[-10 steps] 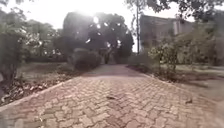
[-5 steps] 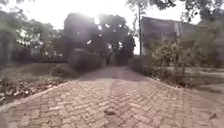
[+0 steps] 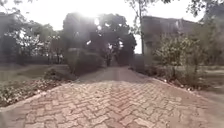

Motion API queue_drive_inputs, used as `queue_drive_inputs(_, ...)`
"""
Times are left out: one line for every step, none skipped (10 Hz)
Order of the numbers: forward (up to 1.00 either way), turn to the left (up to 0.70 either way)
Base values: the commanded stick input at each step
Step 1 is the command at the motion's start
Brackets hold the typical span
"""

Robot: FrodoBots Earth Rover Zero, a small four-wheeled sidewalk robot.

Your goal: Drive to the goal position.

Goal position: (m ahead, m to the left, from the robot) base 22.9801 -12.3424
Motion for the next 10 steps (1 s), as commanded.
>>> queue_drive_inputs(0.85, 0.0)
queue_drive_inputs(0.85, 0.0)
queue_drive_inputs(0.85, 0.0)
queue_drive_inputs(0.85, 0.0)
queue_drive_inputs(0.85, 0.0)
queue_drive_inputs(0.85, 0.0)
queue_drive_inputs(0.85, 0.0)
queue_drive_inputs(0.85, 0.0)
queue_drive_inputs(0.85, 0.0)
queue_drive_inputs(0.85, 0.0)
